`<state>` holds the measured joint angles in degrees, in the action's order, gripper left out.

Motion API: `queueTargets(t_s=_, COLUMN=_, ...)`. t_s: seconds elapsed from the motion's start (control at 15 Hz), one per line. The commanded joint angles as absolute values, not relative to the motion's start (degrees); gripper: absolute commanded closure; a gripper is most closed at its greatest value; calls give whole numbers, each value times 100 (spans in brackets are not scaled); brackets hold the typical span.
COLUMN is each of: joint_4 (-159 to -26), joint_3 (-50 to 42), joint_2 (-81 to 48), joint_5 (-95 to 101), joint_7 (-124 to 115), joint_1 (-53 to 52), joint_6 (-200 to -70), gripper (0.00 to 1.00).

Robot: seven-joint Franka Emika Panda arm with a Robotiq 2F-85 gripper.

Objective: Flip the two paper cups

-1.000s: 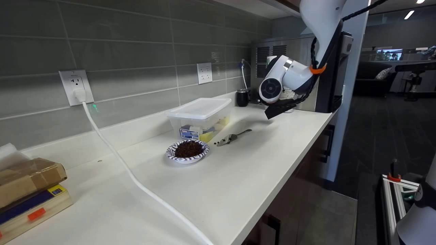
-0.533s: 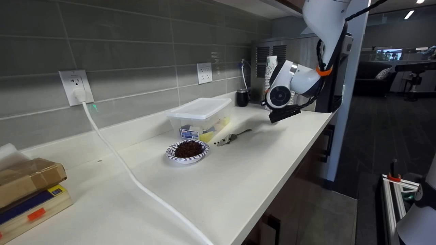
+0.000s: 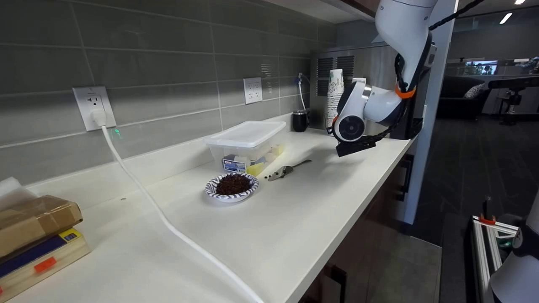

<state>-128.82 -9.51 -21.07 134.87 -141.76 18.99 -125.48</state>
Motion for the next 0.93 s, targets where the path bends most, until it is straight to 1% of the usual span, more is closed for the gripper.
queueTargets(t_s=0.0, joint_4=-13013, joint_3=-839, joint_2=-2106, joint_5=13521, joint_7=-14681, joint_1=1891, joint_6=-12206, gripper=65)
queueTargets(t_s=0.6, joint_4=-13204, joint_3=-775, joint_2=-2222, joint_5=13481, joint_7=-14864, joint_1=1899, joint_6=-11900, gripper=65)
queueTargets(t_s=0.67, joint_4=-13194, joint_3=-779, joint_2=-2241, joint_5=13457, joint_7=-14856, joint_1=1909, joint_6=-11905, gripper=24)
queueTargets(t_s=0.73, joint_4=-13191, joint_3=-781, joint_2=-2232, joint_5=13460, joint_7=-14875, joint_1=1908, joint_6=-11875, gripper=14)
queueTargets(t_s=0.87, joint_4=-13194, joint_3=-789, joint_2=-2222, joint_5=13468, joint_7=-14890, joint_1=1914, joint_6=-11867, gripper=1)
